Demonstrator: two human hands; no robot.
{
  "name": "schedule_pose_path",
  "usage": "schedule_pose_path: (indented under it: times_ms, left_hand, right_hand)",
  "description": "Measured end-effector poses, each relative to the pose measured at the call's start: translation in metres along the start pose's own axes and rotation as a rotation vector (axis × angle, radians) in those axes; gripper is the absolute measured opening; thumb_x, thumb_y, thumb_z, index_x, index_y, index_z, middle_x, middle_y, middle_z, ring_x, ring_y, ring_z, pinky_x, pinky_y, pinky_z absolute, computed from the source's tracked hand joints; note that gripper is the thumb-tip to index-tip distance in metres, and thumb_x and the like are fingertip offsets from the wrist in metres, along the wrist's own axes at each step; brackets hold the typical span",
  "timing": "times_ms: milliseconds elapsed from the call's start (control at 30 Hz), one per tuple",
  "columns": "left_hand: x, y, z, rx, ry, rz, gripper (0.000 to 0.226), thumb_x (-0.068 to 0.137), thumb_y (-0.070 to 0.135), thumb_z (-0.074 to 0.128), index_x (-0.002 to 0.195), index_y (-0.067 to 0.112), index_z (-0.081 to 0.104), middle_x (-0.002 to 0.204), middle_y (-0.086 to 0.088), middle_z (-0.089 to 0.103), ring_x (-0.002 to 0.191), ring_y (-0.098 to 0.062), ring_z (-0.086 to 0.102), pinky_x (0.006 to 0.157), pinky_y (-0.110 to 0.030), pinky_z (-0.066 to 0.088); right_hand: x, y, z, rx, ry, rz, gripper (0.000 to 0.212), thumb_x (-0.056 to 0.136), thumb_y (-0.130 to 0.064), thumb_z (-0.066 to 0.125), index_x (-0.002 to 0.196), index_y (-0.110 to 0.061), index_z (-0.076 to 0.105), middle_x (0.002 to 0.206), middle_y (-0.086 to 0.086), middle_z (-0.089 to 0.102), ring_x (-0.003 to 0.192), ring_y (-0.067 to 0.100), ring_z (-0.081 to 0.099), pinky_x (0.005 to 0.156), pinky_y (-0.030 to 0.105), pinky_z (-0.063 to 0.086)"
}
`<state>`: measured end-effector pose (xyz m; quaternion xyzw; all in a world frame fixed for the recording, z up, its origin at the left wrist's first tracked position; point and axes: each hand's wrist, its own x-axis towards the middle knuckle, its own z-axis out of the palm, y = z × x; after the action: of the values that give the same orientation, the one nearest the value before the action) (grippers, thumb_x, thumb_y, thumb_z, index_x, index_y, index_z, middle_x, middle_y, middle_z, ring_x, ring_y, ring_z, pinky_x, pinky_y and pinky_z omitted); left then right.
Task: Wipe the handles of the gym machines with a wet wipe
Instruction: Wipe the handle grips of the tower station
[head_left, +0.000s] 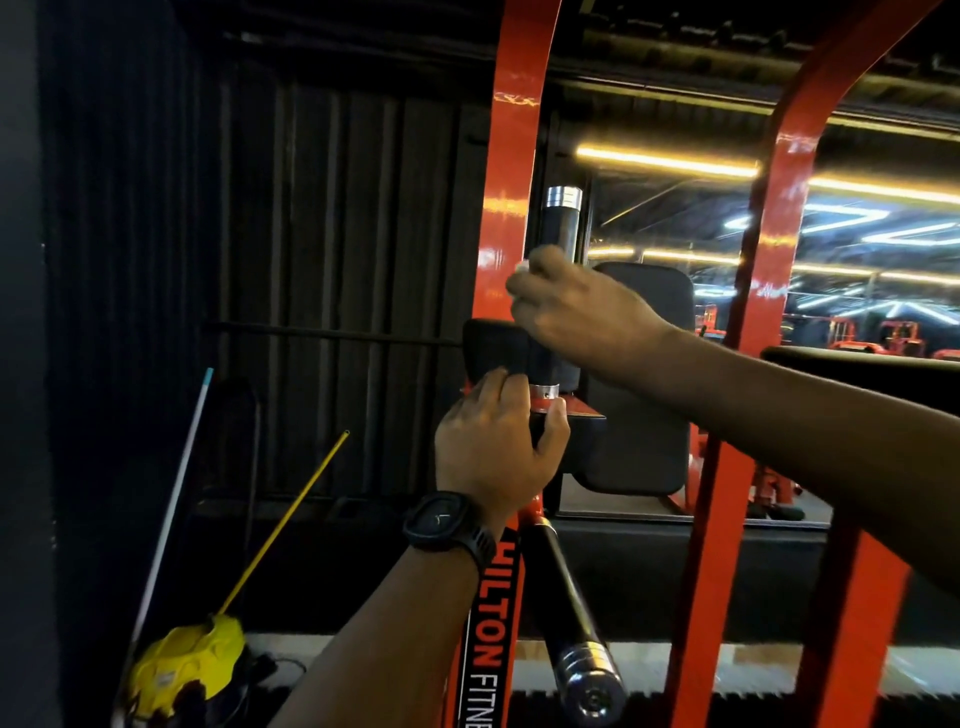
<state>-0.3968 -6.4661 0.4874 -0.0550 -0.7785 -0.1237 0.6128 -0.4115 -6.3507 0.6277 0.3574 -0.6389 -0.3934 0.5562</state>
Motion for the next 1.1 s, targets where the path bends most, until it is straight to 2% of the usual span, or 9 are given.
schedule_pose_path:
  times_ms: [133,267,400,533,633,800,867,967,1100]
  left_hand:
    - [0.0,0.001,-0.001,-0.002,0.016,0.005,0.047,0.096,0.044,0.042,0.105,0.007,0.069,0.11,-0.012,0.071,0.091,-0.026,0.071,0.071,-0.035,0.057]
    - [-0.001,0.001,-0.001,-0.001,0.013,0.01,0.046,0.096,0.044,0.043,0.108,0.007,0.068,0.111,-0.011,0.071,0.091,-0.025,0.071,0.071,-0.035,0.056]
    - [-0.001,0.002,-0.002,-0.006,-0.006,-0.007,0.05,0.096,0.045,0.042,0.113,0.006,0.068,0.114,-0.012,0.071,0.095,-0.026,0.071,0.073,-0.037,0.058]
    - [0.0,0.002,-0.002,0.009,-0.006,-0.004,0.052,0.096,0.045,0.042,0.115,0.005,0.068,0.115,-0.014,0.071,0.097,-0.027,0.072,0.074,-0.037,0.057]
    - [0.0,0.003,-0.002,0.0,0.009,-0.013,0.049,0.095,0.044,0.043,0.113,0.006,0.068,0.115,-0.013,0.071,0.095,-0.026,0.072,0.073,-0.035,0.057]
    - [-0.001,0.002,-0.002,0.012,0.003,-0.004,0.049,0.095,0.044,0.043,0.111,0.005,0.068,0.113,-0.014,0.071,0.095,-0.028,0.072,0.073,-0.036,0.057]
    - [0.0,0.002,-0.002,0.011,0.018,0.002,0.047,0.094,0.043,0.045,0.108,0.006,0.069,0.11,-0.013,0.072,0.092,-0.027,0.072,0.071,-0.035,0.057]
    - [0.0,0.002,-0.001,-0.002,0.031,0.0,0.045,0.094,0.043,0.045,0.105,0.006,0.069,0.108,-0.013,0.072,0.088,-0.027,0.072,0.07,-0.035,0.057]
    - [0.0,0.002,0.0,-0.015,0.028,0.002,0.044,0.095,0.043,0.045,0.105,0.007,0.068,0.103,-0.009,0.071,0.083,-0.026,0.071,0.066,-0.034,0.055]
  right_hand:
    - [-0.006,0.015,0.002,0.039,0.117,0.135,0.034,0.079,-0.012,0.053,0.107,-0.018,0.072,0.113,0.003,0.066,0.104,0.022,0.056,0.087,0.032,0.041]
    - [-0.003,0.012,0.005,-0.014,0.071,0.072,0.038,0.09,-0.004,0.034,0.115,-0.003,0.062,0.124,0.017,0.056,0.112,0.035,0.051,0.095,0.04,0.046]
    - [0.004,0.027,-0.004,-0.024,0.07,0.198,0.043,0.088,-0.005,0.031,0.116,-0.008,0.064,0.122,0.012,0.06,0.111,0.033,0.054,0.093,0.038,0.044]
    - [0.013,0.017,-0.004,-0.134,0.025,0.062,0.03,0.087,-0.004,0.041,0.09,-0.01,0.07,0.101,0.008,0.065,0.099,0.029,0.061,0.084,0.036,0.051]
    - [0.022,0.032,-0.013,-0.104,0.002,0.151,0.023,0.088,-0.005,0.049,0.101,-0.008,0.067,0.109,0.01,0.061,0.107,0.033,0.054,0.087,0.038,0.048]
    - [0.026,0.009,-0.026,-0.129,-0.138,0.107,0.014,0.088,-0.02,0.061,0.092,-0.012,0.072,0.102,0.007,0.067,0.109,0.031,0.056,0.083,0.035,0.049]
    - [0.022,0.014,-0.026,-0.072,-0.072,0.124,0.012,0.088,-0.018,0.065,0.098,-0.012,0.07,0.107,0.007,0.065,0.111,0.03,0.055,0.088,0.035,0.047]
    - [0.015,0.007,-0.024,-0.026,-0.13,0.155,0.023,0.093,-0.013,0.059,0.114,-0.006,0.063,0.121,0.012,0.058,0.118,0.03,0.047,0.098,0.038,0.042]
    - [0.001,-0.016,-0.014,0.146,-0.063,0.021,0.009,0.075,-0.014,0.075,0.081,-0.01,0.069,0.09,0.008,0.065,0.093,0.027,0.056,0.075,0.033,0.05]
